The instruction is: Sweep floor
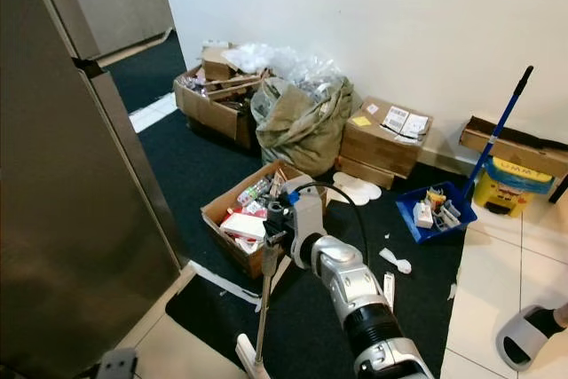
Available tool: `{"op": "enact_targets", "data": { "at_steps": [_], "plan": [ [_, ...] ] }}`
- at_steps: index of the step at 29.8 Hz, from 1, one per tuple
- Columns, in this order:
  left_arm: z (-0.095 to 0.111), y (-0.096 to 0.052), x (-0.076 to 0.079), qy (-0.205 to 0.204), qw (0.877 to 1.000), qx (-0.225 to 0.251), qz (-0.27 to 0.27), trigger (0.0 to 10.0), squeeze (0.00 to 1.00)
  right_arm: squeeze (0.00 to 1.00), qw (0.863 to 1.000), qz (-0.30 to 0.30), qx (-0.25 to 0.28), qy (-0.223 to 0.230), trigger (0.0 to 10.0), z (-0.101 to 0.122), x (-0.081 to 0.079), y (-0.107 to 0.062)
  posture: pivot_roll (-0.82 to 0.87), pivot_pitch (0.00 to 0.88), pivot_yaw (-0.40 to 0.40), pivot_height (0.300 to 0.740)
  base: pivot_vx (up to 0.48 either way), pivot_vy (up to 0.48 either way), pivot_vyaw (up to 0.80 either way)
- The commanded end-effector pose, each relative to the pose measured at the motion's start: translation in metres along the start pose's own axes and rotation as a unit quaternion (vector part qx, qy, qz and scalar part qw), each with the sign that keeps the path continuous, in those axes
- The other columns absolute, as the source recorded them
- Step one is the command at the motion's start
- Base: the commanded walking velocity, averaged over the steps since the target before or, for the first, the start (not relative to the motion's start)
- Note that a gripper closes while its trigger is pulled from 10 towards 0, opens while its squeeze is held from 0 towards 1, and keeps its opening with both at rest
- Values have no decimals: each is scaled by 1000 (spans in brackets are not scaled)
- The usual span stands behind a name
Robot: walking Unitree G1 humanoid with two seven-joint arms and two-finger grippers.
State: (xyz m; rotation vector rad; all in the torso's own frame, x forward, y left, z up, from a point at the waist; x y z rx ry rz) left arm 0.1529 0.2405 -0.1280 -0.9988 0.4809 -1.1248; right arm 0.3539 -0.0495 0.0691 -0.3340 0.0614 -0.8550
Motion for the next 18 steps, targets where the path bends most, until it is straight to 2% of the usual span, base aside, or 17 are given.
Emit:
{"op": "enact_targets", "data": {
  "at_steps": [1,4,10,17,18],
  "plan": [
    [2,-1,-5,5,1000,2,-1,10000,0,0,1000,12,-11,11,10000,-6,-6,0,-77,0,29,740,0,0,0],
    [3,-4,-13,9,1000,2,3,10000,0,0,1000,14,-10,11,10000,-6,-7,0,-75,0,26,740,0,219,0],
    [3,-5,-18,10,1000,3,5,10000,0,0,1000,17,-1,14,10000,-1,-8,2,-73,0,27,740,0,331,0],
    [7,-1,-8,11,1000,4,2,10000,0,0,999,20,22,33,10000,8,-9,2,-72,0,29,740,0,344,0],
    [8,1,-1,12,1000,4,-1,10000,0,0,999,20,27,36,10000,10,-9,2,-72,0,29,740,0,337,0]
  ]
}}
Point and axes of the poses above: a point about 5 cm out from each wrist's last joint towards the gripper, its own y axis pointing out of the wrist towards the gripper, its own z axis along the axis of the wrist's last joint, x = y × z, the point moved 4 cm from there along y, pointing out of the wrist towards the gripper, and after that the axes turned 14 degrees about -y, right-handed, at the moved point
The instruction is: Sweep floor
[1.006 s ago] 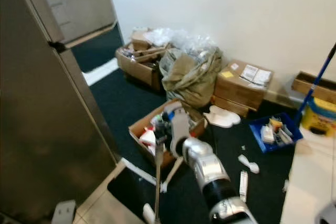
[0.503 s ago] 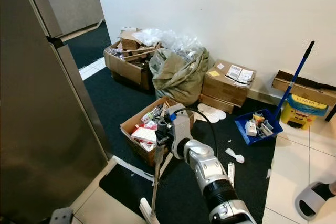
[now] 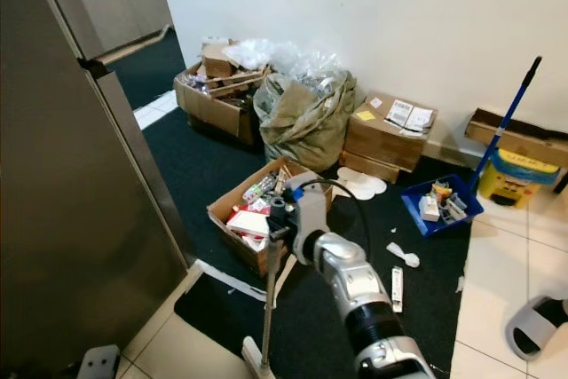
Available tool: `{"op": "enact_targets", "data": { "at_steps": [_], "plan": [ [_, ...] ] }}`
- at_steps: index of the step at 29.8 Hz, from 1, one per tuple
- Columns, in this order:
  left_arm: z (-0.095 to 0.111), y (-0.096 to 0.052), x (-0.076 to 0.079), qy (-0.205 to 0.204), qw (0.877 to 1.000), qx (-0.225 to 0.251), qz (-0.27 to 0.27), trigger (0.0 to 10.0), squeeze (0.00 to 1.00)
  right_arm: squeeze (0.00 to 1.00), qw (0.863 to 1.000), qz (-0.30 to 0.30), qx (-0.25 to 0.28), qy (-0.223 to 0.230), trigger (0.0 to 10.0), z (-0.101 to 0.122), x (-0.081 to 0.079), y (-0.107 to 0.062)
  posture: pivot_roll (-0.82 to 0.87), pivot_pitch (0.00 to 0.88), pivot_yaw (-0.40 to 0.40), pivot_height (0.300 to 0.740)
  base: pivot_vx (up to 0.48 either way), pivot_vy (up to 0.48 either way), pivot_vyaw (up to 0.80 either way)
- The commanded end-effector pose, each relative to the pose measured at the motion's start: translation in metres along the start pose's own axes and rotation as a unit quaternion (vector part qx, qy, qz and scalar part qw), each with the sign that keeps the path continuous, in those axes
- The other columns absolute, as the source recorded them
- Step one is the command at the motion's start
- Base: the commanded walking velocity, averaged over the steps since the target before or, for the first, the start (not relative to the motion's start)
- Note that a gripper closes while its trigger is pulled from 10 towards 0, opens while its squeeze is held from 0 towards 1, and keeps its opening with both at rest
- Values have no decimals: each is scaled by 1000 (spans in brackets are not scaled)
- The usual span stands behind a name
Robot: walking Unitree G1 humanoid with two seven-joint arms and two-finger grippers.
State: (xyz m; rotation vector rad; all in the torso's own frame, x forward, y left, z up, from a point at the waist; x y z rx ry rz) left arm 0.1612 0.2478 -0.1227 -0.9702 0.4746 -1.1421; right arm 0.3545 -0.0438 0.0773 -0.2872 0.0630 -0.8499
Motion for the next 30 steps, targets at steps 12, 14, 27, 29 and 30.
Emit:
{"op": "enact_targets", "data": {
  "at_steps": [12,14,27,29,30],
  "plan": [
    [-20,3,28,11,1000,-17,-15,10000,0,0,999,21,30,39,10000,11,-4,0,-69,0,33,740,0,337,0],
    [-27,1,27,11,1000,-20,-16,10000,0,0,998,17,38,36,10000,17,0,-1,-69,0,33,740,0,326,0],
    [1,0,1,6,1000,-3,-6,10000,0,0,996,-13,87,-22,10000,59,22,-7,-68,0,40,740,0,0,0],
    [3,0,-2,5,1000,-1,-5,10000,0,0,995,-11,98,-19,10000,65,21,-8,-67,0,39,740,0,0,0],
    [4,0,-3,5,1000,-1,-4,10000,0,0,994,-10,104,-16,10000,69,21,-8,-67,0,39,740,0,0,0]
  ]
}}
Point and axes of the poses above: a point about 5 cm out from each wrist's last joint towards the gripper, its own y axis pointing out of the wrist towards the gripper, its own z axis along the axis of the wrist's last joint, x = y × z, the point moved 4 cm from there along y, pointing out of the wrist towards the gripper, and after that the axes turned 14 degrees about -y, right-handed, at the moved point
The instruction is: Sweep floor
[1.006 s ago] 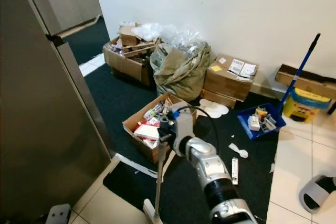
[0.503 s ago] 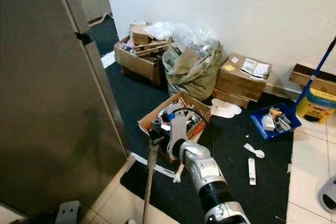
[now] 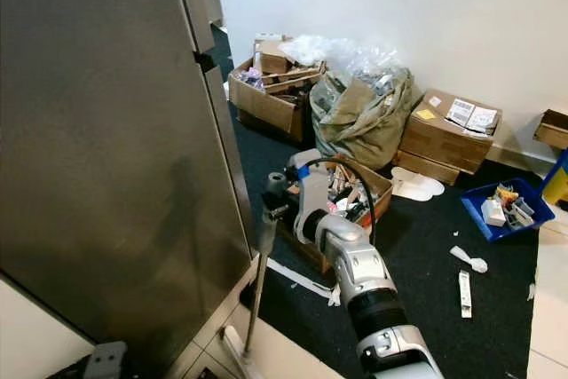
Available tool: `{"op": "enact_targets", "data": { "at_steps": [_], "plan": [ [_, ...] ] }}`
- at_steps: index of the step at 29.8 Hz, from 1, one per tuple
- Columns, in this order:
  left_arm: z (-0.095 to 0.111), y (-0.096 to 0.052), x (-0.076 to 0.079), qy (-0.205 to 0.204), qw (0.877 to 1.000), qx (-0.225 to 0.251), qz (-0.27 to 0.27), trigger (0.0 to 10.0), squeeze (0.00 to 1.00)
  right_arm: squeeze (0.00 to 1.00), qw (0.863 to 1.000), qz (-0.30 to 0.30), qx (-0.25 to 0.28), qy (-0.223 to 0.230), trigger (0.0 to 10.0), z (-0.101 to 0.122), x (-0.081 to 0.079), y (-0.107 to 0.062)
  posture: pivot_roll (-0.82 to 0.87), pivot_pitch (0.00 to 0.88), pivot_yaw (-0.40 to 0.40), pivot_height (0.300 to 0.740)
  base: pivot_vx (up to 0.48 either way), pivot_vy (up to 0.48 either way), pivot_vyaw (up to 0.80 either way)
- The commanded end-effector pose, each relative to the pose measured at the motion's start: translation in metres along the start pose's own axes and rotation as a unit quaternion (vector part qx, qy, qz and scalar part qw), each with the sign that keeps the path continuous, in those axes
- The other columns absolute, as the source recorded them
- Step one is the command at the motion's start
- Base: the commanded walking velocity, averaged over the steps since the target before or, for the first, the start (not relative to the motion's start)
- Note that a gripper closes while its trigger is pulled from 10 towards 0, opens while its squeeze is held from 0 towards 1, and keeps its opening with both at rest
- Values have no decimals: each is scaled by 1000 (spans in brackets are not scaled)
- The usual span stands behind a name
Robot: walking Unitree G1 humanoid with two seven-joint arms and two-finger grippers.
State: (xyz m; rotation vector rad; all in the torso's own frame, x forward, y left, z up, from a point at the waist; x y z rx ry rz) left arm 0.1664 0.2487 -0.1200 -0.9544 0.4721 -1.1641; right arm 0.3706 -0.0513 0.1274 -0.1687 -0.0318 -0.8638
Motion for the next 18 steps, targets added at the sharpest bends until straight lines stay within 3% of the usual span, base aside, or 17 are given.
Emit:
{"op": "enact_targets", "data": {
  "at_steps": [1,10,18],
  "plan": [
    [-2,-1,-5,-2,1000,-8,3,10000,0,0,999,-1,33,2,10000,20,2,1,-67,0,39,740,0,0,0],
    [-1,-2,-10,-4,1000,-12,9,10000,0,0,997,17,64,42,10000,31,-6,1,-64,0,44,740,0,0,0],
    [-3,-1,-6,2,1000,-16,10,10000,0,0,994,37,72,75,10000,33,-18,4,-58,0,47,740,0,461,0]
  ]
}}
Point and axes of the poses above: a point about 5 cm out from each wrist's last joint towards the gripper, its own y axis pointing out of the wrist towards the gripper, its own z axis along the axis of the wrist's last joint, x = y × z, the point moved 4 cm from there along y, pointing out of the wrist towards the gripper, and after that the axes turned 14 degrees about -y, right-handed, at the moved point
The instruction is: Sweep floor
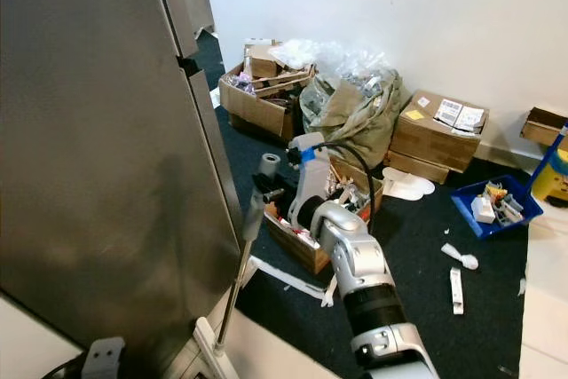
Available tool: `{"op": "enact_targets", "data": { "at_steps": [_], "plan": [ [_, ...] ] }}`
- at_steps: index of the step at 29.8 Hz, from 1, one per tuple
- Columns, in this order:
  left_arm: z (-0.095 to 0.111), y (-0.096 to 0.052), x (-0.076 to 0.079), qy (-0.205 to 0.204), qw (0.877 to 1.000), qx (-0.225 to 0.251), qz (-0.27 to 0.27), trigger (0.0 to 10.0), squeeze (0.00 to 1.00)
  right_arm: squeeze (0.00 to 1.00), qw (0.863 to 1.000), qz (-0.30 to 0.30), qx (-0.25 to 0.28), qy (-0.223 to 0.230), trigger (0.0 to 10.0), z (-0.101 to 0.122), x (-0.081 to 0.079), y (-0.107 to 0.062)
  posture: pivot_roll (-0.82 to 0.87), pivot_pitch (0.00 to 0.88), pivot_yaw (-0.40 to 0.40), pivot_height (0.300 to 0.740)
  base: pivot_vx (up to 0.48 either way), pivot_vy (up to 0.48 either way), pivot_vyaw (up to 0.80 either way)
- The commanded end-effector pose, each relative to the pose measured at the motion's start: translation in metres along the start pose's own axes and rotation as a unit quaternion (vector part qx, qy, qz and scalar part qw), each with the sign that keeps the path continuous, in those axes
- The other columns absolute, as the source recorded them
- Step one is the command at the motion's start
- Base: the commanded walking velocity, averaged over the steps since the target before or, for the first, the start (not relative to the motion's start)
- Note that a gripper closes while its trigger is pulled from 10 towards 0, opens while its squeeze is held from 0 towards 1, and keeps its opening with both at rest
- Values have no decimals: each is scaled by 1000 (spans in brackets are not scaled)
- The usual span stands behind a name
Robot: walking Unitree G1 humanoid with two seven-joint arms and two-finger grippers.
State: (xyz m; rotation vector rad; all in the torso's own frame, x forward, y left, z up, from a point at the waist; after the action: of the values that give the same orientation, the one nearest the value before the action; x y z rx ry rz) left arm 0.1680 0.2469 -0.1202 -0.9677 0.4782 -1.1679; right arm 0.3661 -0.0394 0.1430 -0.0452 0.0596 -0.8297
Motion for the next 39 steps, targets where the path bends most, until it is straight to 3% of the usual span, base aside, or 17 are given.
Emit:
{"op": "enact_targets", "data": {
  "at_steps": [1,9,22,27,28,39],
  "plan": [
    [-4,-2,-8,1,1000,-9,13,10000,0,0,999,20,33,13,10000,15,-11,4,-57,0,50,740,0,0,0],
    [-3,-3,-10,2,1000,-7,13,10000,0,0,998,30,35,38,10000,19,-14,4,-53,0,47,740,0,0,0],
    [-4,-3,-10,3,1000,-10,13,10000,0,0,998,31,-3,59,10000,1,-23,5,-53,18,44,740,0,0,0],
    [-6,-3,-10,4,1000,-12,13,10000,0,0,996,39,-30,79,10000,-19,-32,6,-53,35,47,740,0,0,0],
    [-6,-3,-11,6,1000,-14,13,10000,0,0,994,38,-42,91,10000,-34,-36,6,-48,47,51,740,0,0,0],
    [-7,-4,-15,12,1000,-16,15,10000,0,0,994,0,-55,98,10000,-54,-30,5,-30,74,58,740,0,0,0]
  ]
}}
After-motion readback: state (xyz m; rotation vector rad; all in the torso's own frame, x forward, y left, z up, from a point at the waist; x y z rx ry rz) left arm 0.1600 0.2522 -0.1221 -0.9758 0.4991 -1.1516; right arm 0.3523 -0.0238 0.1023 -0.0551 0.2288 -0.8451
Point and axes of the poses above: a point about 5 cm out from each wrist's last joint towards the gripper, its own y axis pointing out of the wrist towards the gripper, its own z axis along the axis of the wrist's last joint, x = y × z, the point moved 4 cm from there along y, pointing out of the wrist towards the gripper, and after that the axes turned 14 degrees about -y, right-handed, at the moved point
